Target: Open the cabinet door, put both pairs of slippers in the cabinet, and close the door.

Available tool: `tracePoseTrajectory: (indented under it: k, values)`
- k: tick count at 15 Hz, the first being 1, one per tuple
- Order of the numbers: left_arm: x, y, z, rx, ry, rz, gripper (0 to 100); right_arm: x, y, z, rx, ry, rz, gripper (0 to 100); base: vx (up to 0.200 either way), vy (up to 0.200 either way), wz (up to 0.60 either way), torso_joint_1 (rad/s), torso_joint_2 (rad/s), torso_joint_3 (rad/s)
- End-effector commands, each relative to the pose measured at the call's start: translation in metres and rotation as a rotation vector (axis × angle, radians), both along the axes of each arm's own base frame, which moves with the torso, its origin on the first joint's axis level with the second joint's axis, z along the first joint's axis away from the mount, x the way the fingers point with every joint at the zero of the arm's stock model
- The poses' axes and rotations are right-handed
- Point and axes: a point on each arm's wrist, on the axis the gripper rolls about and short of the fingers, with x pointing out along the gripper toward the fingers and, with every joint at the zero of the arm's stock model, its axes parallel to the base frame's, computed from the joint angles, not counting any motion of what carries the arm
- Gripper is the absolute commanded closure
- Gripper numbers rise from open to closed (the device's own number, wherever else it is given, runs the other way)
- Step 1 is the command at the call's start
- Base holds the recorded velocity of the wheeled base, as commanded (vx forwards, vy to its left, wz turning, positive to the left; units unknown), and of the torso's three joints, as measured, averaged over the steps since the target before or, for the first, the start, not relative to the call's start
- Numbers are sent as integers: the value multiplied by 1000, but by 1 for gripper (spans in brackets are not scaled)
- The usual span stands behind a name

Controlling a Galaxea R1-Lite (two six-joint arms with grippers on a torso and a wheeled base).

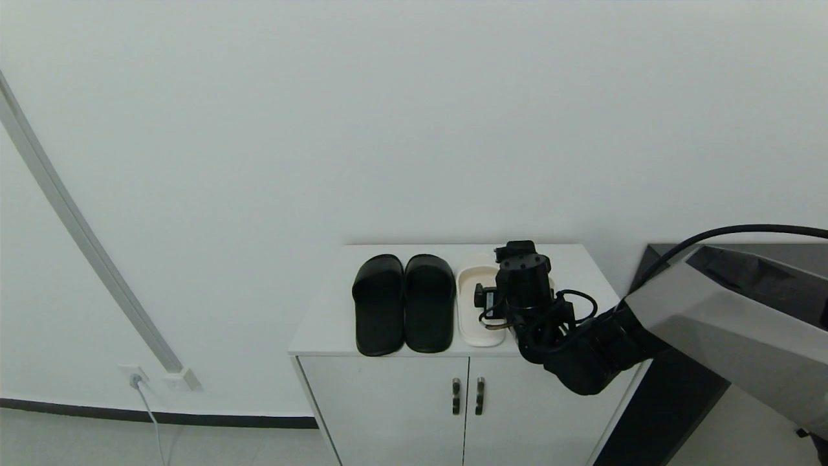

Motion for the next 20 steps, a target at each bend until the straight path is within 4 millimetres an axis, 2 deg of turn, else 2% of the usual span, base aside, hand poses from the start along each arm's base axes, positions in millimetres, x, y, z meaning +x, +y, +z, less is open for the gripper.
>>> tracePoseTrajectory:
  k: [1,7,8,14,17,18,20]
  values:
    - [0,0,0,-1,0,0,100,13,2,-8,6,-5,-8,0,0,0,0,0,0,0]
    - [0,0,0,-1,0,0,100,32,5,-14,6,-9,-23,0,0,0,0,0,0,0]
    - [0,0,0,-1,-1,0,100,33,6,-14,8,-12,-23,100,0,0,0,0,0,0]
    - [0,0,0,-1,0,0,100,38,6,-20,5,-11,-28,100,0,0,0,0,0,0]
    - [0,0,0,-2,-1,-2,100,28,-2,10,18,-43,-28,100,0,0,0,0,0,0]
    - [0,0,0,-4,-1,-2,100,18,-7,20,2,-47,-19,100,0,0,0,0,0,0]
    - [0,0,0,-4,-1,-2,100,-13,-11,40,-11,-40,52,100,0,0,0,0,0,0]
